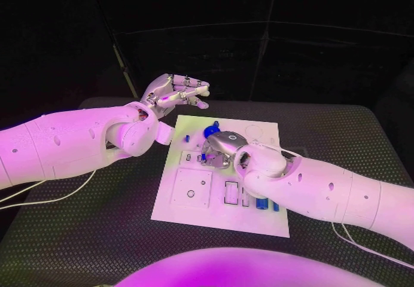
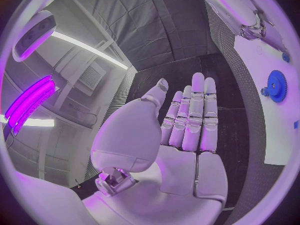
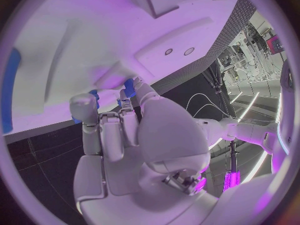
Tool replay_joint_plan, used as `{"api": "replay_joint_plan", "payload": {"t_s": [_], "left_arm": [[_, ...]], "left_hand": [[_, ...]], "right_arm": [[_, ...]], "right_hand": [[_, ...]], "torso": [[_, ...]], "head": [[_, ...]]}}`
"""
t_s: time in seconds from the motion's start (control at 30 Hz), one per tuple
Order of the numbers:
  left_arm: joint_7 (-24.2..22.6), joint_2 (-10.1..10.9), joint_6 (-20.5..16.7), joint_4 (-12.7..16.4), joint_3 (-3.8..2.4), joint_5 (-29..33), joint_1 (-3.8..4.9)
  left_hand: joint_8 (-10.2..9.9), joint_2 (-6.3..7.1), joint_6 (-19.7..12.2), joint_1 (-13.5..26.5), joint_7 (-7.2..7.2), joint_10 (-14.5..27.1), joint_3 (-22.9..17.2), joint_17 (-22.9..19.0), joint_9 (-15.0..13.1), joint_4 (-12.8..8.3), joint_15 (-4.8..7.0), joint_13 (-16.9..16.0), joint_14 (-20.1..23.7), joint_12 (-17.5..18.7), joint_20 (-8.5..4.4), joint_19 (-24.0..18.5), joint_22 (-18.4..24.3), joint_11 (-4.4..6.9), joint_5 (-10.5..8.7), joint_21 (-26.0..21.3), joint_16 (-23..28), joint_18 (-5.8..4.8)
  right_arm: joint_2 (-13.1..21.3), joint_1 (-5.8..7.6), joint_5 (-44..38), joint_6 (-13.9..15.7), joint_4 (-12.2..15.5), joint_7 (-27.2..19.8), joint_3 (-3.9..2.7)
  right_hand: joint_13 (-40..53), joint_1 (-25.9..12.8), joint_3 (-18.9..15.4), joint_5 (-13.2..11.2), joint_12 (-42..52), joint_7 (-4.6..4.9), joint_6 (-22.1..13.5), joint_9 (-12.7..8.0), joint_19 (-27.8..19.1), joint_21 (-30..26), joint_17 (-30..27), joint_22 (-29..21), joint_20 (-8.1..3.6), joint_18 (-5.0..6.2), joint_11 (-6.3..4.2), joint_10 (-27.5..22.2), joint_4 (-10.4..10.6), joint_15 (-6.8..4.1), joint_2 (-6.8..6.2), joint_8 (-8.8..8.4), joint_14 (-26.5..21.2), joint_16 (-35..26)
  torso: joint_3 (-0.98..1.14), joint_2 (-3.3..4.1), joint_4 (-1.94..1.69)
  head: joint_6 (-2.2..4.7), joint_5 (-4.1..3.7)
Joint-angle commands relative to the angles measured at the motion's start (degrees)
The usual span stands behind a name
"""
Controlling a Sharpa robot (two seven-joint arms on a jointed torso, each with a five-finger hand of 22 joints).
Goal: Assemble the parts on the task board
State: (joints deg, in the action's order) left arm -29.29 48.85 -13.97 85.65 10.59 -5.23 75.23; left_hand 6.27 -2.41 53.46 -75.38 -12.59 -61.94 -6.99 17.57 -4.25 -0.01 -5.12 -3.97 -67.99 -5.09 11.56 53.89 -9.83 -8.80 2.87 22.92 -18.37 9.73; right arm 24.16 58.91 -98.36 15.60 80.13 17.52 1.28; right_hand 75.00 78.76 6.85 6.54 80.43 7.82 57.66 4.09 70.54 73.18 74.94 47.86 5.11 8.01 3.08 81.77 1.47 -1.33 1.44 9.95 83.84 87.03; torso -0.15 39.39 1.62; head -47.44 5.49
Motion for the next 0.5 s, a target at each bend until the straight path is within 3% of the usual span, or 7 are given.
{"api": "replay_joint_plan", "payload": {"t_s": [0.03, 0.5], "left_arm": [[-0.31, -0.06, 0.64, 0.11, -0.05, 0.13, 0.12], [-0.32, -0.04, 0.66, 0.1, -0.05, 0.13, 0.13]], "left_hand": [[-0.24, -0.5, 0.26, -0.27, -0.31, -0.08, 0.1, 0.06, 0.05, -0.34, -0.11, -0.08, 0.32, 0.23, 0.03, -0.32, 0.1, -0.23, -0.12, -0.19, 0.39, 0.67], [-0.24, -0.5, 0.26, -0.27, -0.31, -0.08, 0.1, 0.06, 0.05, -0.34, -0.11, -0.08, 0.32, 0.23, 0.03, -0.32, 0.1, -0.23, -0.12, -0.19, 0.39, 0.67]], "right_arm": [[0.0, -0.03, -0.5, -1.76, 0.06, 0.6, 0.09], [0.24, -0.07, -0.79, -2.97, 0.19, 1.01, 0.1]], "right_hand": [[1.74, -0.09, 0.47, 0.31, -0.37, 0.09, -0.38, -0.06, -0.19, -0.32, 7.03, -0.05, -0.22, -0.86, -0.1, -0.49, 0.02, 0.09, -0.25, -0.19, 4.48, -0.22], [1.05, -0.86, 0.31, -0.05, -0.96, 0.49, -1.13, -0.25, -0.42, -0.57, 6.57, -0.43, 0.06, -0.81, 0.26, -1.08, 0.13, 0.4, -1.13, -0.78, 4.37, -0.44]], "torso": [[-0.01, -0.02, -0.06], [0.02, -0.03, -0.03]], "head": [[-0.08, -0.12], [-0.1, 0.06]]}}
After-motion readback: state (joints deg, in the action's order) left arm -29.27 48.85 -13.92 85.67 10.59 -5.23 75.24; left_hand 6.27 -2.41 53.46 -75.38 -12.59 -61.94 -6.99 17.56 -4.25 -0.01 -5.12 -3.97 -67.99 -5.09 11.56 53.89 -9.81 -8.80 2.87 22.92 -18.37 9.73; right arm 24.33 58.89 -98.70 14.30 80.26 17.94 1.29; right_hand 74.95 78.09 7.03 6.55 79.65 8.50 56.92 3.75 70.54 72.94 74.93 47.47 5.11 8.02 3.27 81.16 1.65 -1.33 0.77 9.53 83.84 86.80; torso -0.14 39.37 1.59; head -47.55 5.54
